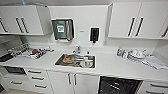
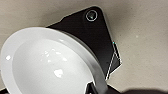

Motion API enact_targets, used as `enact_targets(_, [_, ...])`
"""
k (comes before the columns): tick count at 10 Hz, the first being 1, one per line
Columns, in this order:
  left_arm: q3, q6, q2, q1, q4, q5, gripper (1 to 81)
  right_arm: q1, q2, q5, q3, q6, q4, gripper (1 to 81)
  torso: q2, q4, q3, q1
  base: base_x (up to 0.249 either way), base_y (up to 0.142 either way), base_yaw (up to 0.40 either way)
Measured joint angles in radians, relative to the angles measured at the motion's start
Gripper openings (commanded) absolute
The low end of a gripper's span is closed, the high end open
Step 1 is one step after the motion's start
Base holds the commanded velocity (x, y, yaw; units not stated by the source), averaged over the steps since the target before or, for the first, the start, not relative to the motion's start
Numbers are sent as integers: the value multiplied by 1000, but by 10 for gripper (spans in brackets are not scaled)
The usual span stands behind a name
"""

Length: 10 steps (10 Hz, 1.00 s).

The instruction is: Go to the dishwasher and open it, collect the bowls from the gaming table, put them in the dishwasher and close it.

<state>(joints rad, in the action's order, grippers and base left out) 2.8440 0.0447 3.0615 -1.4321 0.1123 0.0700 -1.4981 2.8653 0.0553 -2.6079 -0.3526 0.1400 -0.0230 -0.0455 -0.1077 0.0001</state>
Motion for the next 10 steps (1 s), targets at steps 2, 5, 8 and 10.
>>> enact_targets(2, [0,0,0,0,0,0,10,-1,0,-3,0,0,0,10,0,0,0,1,91,0,0])
enact_targets(5, [0,0,0,4,0,-2,10,1,0,-1,-1,0,0,10,0,0,0,1,0,0,0])
enact_targets(8, [0,0,0,-5,0,1,10,-6,0,-3,-1,0,0,10,0,0,0,0,0,0,0])
enact_targets(10, [0,0,0,-3,0,0,10,-6,0,-3,-2,0,0,10,0,0,0,0,0,0,0])
